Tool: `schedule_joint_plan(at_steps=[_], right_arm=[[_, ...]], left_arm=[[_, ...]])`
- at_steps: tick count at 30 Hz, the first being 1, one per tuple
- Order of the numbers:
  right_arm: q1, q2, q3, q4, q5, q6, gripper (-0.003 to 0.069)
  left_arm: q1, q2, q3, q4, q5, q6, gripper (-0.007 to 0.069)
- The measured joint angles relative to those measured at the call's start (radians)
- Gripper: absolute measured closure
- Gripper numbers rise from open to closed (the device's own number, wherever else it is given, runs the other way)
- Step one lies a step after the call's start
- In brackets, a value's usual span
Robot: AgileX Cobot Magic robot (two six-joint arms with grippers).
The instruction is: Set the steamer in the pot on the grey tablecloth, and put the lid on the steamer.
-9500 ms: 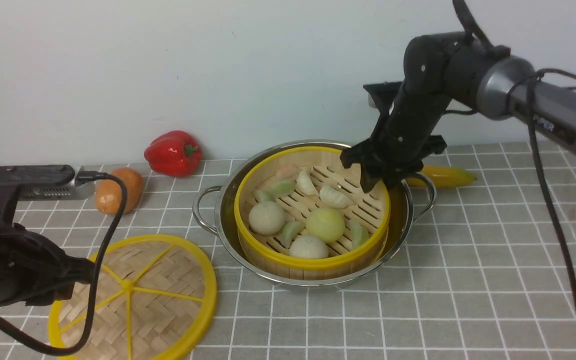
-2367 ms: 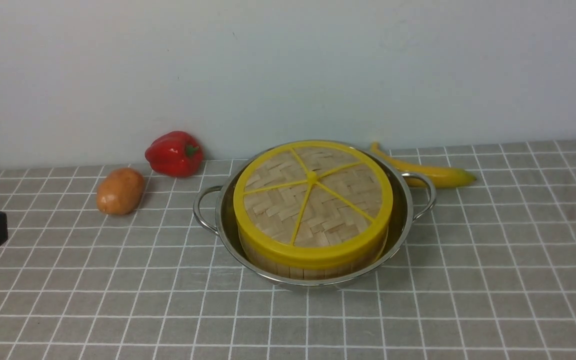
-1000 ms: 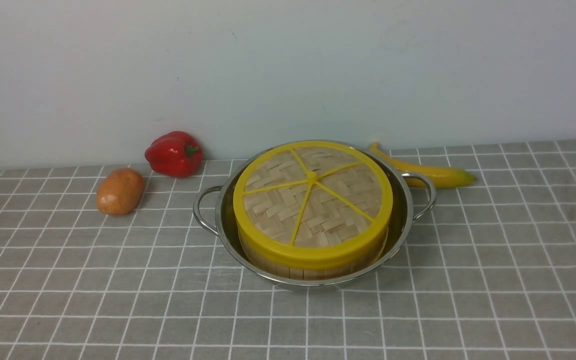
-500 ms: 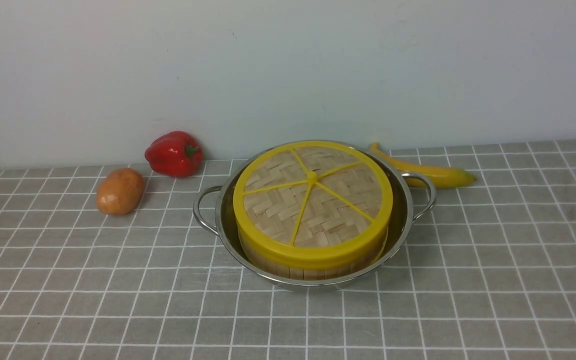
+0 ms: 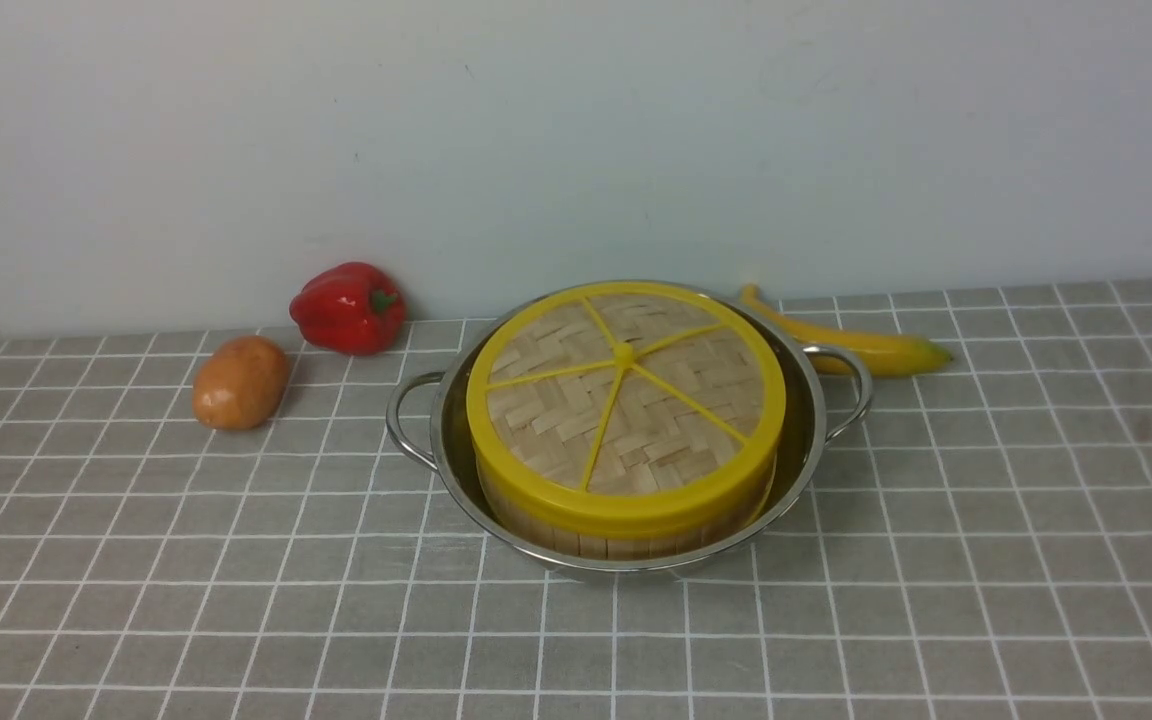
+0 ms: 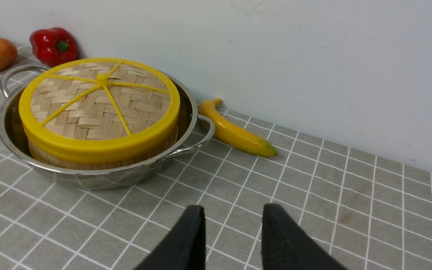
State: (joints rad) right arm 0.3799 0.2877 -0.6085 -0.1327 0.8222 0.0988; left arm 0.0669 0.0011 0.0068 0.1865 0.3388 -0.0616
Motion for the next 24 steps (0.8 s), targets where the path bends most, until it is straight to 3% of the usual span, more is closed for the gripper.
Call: schedule_joint_plan(at_steps=[5, 10, 16, 24], right_arm=[[-0.003, 0.0, 0.0, 0.0, 0.0, 0.0, 0.0419], [-0.188, -0.003, 0.011, 0.037, -0.025, 0.0, 0.0419], [-0.384, -0.05, 0.143, 0.056, -0.189, 0.0, 0.0419], [-0.452, -0.213, 0.409, 0.094, -0.418, 0.025, 0.0419]], left_arm=[[0.0, 0.0, 0.0, 0.0, 0.0, 0.0, 0.0529], [0.0, 0.0, 0.0, 0.0, 0.0, 0.0, 0.0518], [0.0, 0.0, 0.0, 0.0, 0.0, 0.0, 0.051], [0.0, -0.002, 0.0, 0.0, 0.0, 0.0, 0.0497]])
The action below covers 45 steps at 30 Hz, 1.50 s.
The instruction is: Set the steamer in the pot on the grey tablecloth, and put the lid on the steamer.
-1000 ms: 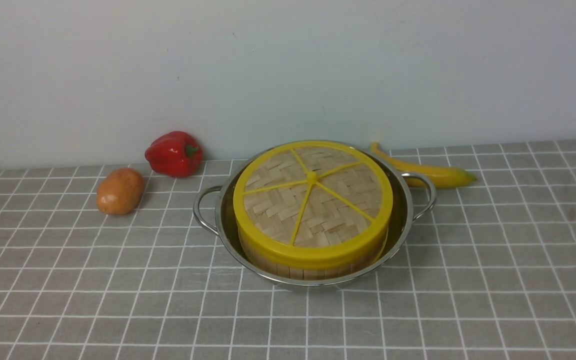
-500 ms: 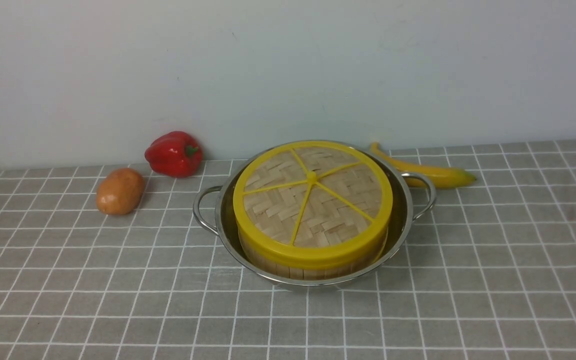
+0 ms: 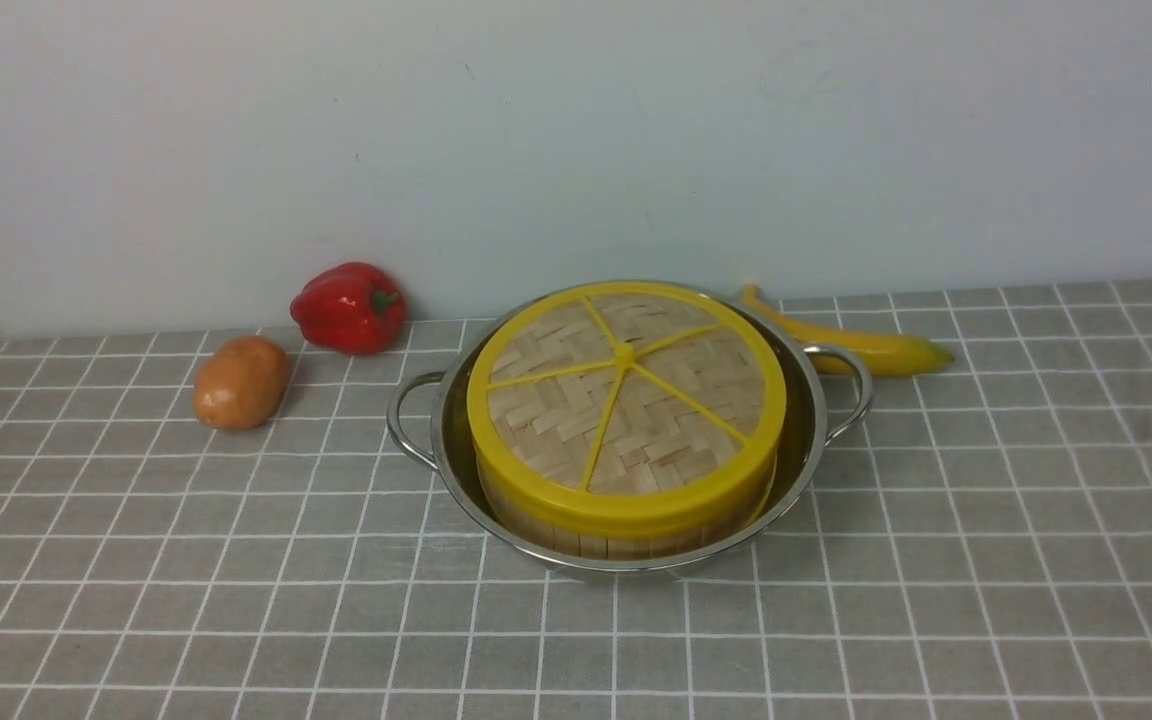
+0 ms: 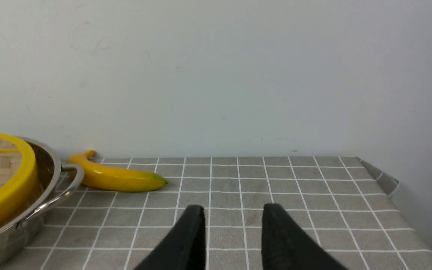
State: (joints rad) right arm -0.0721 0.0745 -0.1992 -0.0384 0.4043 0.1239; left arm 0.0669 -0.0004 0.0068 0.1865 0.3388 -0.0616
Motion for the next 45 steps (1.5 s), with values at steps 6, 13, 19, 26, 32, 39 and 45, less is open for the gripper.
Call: schedule_joint_plan(at_steps=[6, 13, 19, 26, 32, 39, 45], right_arm=[[0.0, -0.071, 0.097, 0.004, -0.01, 0.001, 0.0419], [0.0, -0.071, 0.144, 0.007, -0.005, 0.001, 0.0419], [0.0, -0.071, 0.17, 0.007, -0.004, 0.002, 0.0419], [0.0, -0.071, 0.17, 0.007, -0.008, 0.002, 0.0419], [0.0, -0.071, 0.17, 0.007, -0.008, 0.002, 0.0419], [0.0, -0.071, 0.17, 0.007, -0.008, 0.017, 0.0419], [0.0, -0.071, 0.17, 0.007, -0.008, 0.025, 0.0419]], left_arm=[[0.0, 0.0, 0.0, 0.0, -0.001, 0.0, 0.0493], [0.0, 0.0, 0.0, 0.0, -0.001, 0.0, 0.0486], [0.0, 0.0, 0.0, 0.0, -0.001, 0.0, 0.0476], [0.0, 0.0, 0.0, 0.0, -0.001, 0.0, 0.0467], [0.0, 0.0, 0.0, 0.0, -0.001, 0.0, 0.0456], [0.0, 0.0, 0.0, 0.0, -0.001, 0.0, 0.0454], [0.0, 0.0, 0.0, 0.0, -0.001, 0.0, 0.0454]])
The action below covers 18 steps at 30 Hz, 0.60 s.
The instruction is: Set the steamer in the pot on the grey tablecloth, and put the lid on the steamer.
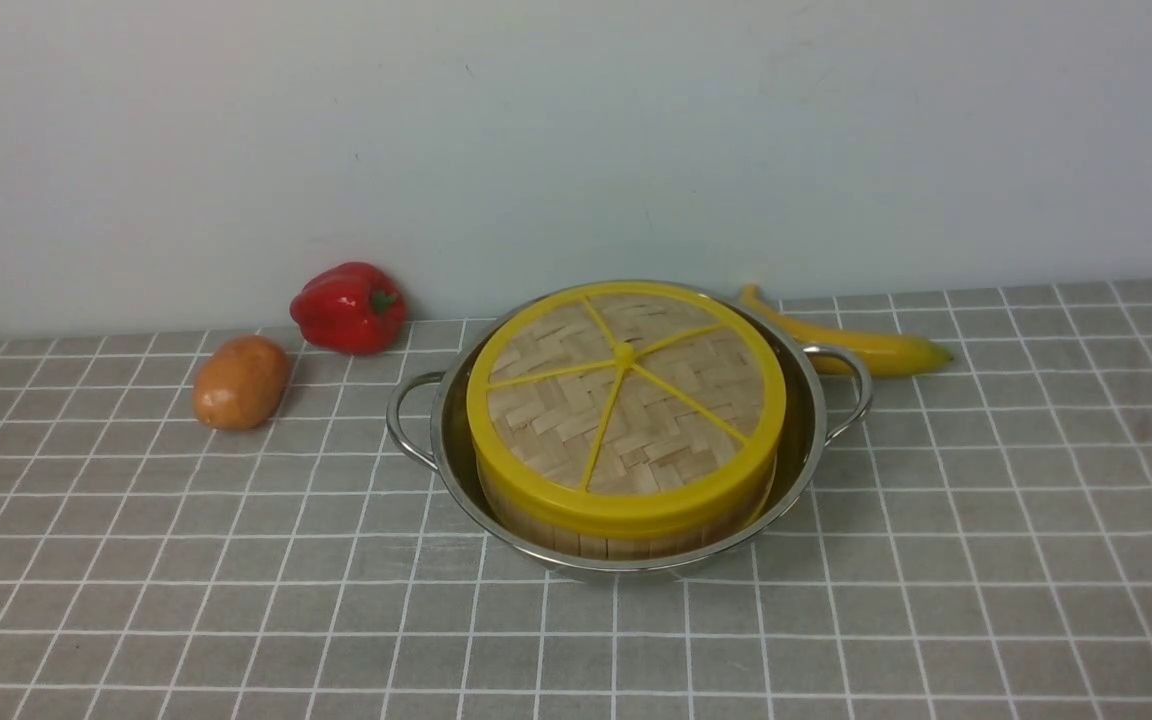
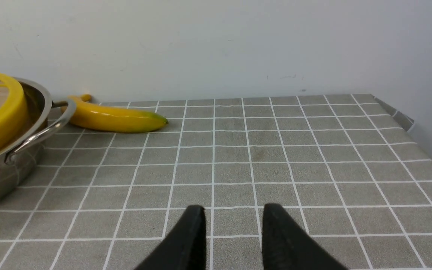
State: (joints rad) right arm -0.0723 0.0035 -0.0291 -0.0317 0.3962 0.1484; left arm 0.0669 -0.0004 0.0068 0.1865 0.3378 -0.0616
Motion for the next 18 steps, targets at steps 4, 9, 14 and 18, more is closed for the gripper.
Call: schedule_joint_plan(at_steps=[4, 9, 14, 18], right_arm=[[0.0, 0.0, 0.0, 0.0, 0.0, 0.0, 0.0419], [0.0, 0.0, 0.0, 0.0, 0.0, 0.0, 0.0419], [0.0, 0.0, 0.0, 0.0, 0.0, 0.0, 0.0417], [0.0, 0.0, 0.0, 0.0, 0.0, 0.0, 0.0417]], left_arm=[[0.0, 0.0, 0.0, 0.0, 0.0, 0.0, 0.0447], [0.0, 0.0, 0.0, 0.0, 0.0, 0.0, 0.0443], [0.0, 0.0, 0.0, 0.0, 0.0, 0.0, 0.0433], [0.0, 0.0, 0.0, 0.0, 0.0, 0.0, 0.0433]])
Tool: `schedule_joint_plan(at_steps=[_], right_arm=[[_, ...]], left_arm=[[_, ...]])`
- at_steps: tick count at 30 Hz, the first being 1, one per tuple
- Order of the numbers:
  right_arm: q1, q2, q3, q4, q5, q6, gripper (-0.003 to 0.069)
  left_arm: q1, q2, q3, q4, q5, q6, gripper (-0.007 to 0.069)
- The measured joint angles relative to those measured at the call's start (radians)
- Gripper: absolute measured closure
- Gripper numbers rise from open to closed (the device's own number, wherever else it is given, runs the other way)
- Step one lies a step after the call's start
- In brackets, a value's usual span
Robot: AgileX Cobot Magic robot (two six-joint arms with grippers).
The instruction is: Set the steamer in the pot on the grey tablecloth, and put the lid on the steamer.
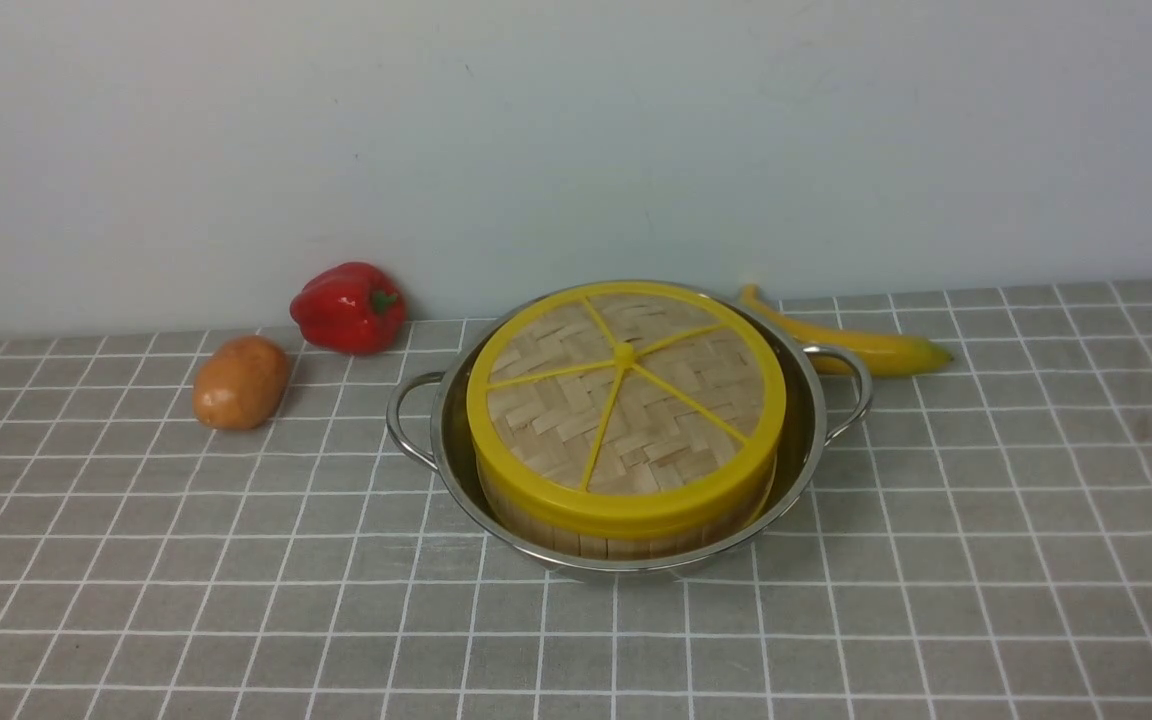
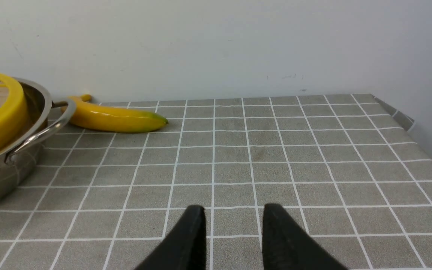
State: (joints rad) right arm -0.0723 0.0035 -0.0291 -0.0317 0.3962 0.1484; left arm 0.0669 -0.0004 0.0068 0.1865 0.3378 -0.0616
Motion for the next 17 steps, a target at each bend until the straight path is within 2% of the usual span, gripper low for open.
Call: schedule_joint_plan(at_steps=[17], right_arm=[[0.0, 0.0, 0.0, 0.0, 0.0, 0.0, 0.0417]], left_arm=[[0.0, 0.0, 0.0, 0.0, 0.0, 0.0, 0.0403]])
